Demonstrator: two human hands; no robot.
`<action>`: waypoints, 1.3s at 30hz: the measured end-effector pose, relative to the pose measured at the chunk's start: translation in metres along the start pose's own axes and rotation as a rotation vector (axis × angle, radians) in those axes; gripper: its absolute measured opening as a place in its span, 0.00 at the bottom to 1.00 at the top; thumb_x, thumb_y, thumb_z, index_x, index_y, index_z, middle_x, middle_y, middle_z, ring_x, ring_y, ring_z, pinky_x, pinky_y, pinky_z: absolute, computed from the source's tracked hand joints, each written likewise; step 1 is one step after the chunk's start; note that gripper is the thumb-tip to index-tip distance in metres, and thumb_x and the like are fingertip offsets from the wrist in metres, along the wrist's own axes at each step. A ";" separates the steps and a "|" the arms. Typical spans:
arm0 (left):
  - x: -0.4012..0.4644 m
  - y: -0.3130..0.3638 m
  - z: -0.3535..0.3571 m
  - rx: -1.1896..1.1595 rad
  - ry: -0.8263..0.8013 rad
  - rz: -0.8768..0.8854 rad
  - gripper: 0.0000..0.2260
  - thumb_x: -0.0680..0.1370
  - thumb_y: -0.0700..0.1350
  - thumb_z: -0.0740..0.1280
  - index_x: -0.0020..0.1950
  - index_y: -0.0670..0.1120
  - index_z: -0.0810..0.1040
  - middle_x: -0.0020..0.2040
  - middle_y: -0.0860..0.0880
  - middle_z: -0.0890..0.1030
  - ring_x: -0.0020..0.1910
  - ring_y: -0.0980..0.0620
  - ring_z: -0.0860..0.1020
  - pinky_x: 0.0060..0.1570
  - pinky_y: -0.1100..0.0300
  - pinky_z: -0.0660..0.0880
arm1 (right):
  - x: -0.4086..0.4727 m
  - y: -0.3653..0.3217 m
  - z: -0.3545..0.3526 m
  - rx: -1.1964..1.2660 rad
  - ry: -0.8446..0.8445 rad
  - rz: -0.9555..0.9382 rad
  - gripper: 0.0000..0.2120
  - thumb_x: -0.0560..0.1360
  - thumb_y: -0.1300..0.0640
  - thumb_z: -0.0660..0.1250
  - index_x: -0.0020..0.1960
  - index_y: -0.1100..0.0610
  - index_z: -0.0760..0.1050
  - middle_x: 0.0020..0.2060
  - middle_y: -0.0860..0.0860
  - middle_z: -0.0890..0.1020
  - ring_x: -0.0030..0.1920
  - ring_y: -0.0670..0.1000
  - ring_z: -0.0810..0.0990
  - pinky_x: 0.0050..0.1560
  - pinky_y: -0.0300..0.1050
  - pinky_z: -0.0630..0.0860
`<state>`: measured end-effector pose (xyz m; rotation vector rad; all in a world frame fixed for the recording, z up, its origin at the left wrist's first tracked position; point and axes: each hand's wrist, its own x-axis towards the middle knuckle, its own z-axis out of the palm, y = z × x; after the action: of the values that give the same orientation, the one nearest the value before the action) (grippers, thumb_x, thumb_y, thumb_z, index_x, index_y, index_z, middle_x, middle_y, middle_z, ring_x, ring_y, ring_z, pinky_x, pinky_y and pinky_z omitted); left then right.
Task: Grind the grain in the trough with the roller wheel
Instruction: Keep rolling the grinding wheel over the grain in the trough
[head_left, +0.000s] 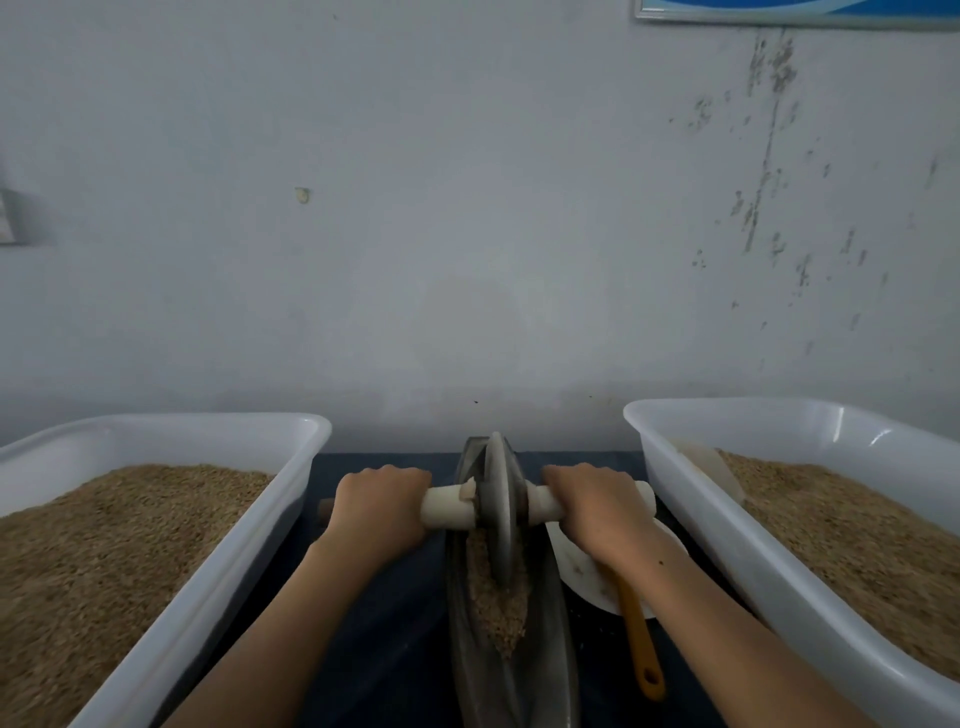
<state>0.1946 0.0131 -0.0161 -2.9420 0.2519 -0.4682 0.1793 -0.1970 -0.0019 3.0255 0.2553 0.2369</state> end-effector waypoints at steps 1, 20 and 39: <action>-0.001 0.000 0.002 -0.004 0.063 -0.008 0.12 0.75 0.54 0.64 0.56 0.52 0.72 0.50 0.51 0.79 0.48 0.50 0.77 0.40 0.59 0.65 | 0.000 -0.001 0.002 0.011 0.045 0.004 0.11 0.76 0.62 0.63 0.57 0.55 0.69 0.54 0.52 0.78 0.53 0.55 0.77 0.46 0.46 0.66; 0.000 0.002 -0.009 -0.008 -0.207 0.087 0.16 0.72 0.51 0.69 0.59 0.50 0.75 0.52 0.50 0.79 0.51 0.50 0.78 0.43 0.58 0.68 | 0.001 0.004 -0.005 0.000 -0.150 -0.099 0.17 0.74 0.62 0.66 0.63 0.55 0.73 0.53 0.54 0.79 0.51 0.54 0.79 0.45 0.44 0.70; 0.002 0.001 -0.005 -0.097 -0.314 0.106 0.20 0.71 0.51 0.71 0.61 0.50 0.74 0.53 0.50 0.79 0.49 0.51 0.76 0.45 0.58 0.69 | -0.001 0.003 -0.006 -0.013 -0.224 -0.106 0.18 0.73 0.61 0.68 0.62 0.56 0.73 0.51 0.54 0.79 0.45 0.52 0.77 0.41 0.44 0.68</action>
<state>0.1943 0.0112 -0.0107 -3.0181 0.3976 0.0229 0.1779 -0.1996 0.0042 2.9785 0.3911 -0.1074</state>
